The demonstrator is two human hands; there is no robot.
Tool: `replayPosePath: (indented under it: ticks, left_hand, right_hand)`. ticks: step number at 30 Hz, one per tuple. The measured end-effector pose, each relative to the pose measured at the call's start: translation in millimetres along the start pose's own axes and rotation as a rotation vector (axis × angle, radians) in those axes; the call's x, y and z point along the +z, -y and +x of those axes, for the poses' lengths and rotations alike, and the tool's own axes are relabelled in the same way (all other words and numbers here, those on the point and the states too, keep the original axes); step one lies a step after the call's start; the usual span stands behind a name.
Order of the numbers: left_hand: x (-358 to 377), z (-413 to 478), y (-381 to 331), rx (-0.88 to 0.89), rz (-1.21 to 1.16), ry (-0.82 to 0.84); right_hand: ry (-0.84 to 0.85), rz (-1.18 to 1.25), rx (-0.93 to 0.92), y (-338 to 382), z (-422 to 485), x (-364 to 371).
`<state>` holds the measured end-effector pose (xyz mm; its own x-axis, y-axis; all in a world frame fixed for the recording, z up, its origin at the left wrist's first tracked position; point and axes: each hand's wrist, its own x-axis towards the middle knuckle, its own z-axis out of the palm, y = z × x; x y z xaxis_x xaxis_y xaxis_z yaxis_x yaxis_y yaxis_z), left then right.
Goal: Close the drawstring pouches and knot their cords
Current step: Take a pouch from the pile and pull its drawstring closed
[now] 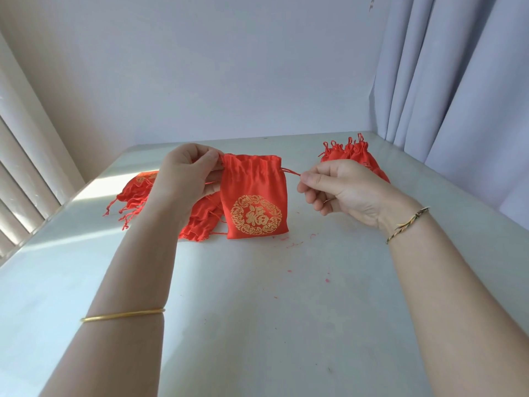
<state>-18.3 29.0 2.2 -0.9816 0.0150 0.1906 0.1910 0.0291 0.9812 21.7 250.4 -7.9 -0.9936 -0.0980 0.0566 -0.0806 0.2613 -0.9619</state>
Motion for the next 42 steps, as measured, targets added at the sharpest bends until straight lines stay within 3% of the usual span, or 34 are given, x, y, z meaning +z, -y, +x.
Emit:
replayPosePath:
  ticks: [5,9,13,15,17,19,21,25,30,34,39,42]
  left_hand:
    - [-10.3,2.7,10.3,0.131,0.406,-0.116]
    - [-16.4,6.2,17.7,0.12,0.546,-0.179]
    - [-14.7,5.6,21.2,0.166,0.621,-0.364]
    - [-13.0,6.7,16.5,0.128,0.5,-0.358]
    - [-12.2,5.9,2.2,0.024,0.103,-0.265]
    - [-10.3,2.3,-12.2,-0.042,-0.292,-0.032]
    - [-2.8,-4.9,-23.3,-0.045,-0.436,0.176]
    - [19.6,-20.8,-35.4,0.008,-0.263,0.342]
    - [22.9,-27.9,-38.4,0.113,0.138,0.396]
    - [29.1,-32.7,-44.1,0.22,0.278,0.359]
    - [31.6,-30.5,-42.2,0.221,0.21,0.317]
    - [30.5,-28.8,-40.5,0.215,0.165,0.328]
  right_hand:
    - [-0.14,0.424,0.106,0.0,7.7,4.2]
    - [-0.192,0.914,0.205,-3.8,14.9,9.5]
    - [-0.37,1.131,0.235,-11.1,19.1,7.2]
    - [-0.409,1.102,0.211,-11.0,18.7,5.2]
    - [-0.415,1.008,0.173,-5.9,17.3,1.0]
    - [-0.4,0.915,0.117,3.0,14.6,-2.2]
    - [-0.355,0.788,0.028,14.7,11.1,0.2]
    - [-0.219,0.484,-0.191,41.7,-0.8,16.7]
    - [-0.237,0.193,-0.38,62.3,-12.5,28.0]
    - [-0.216,0.122,-0.462,67.3,-15.2,31.7]
    - [-0.275,0.132,-0.27,61.8,-11.3,26.5]
    - [-0.203,0.005,-0.173,56.4,-11.2,25.0]
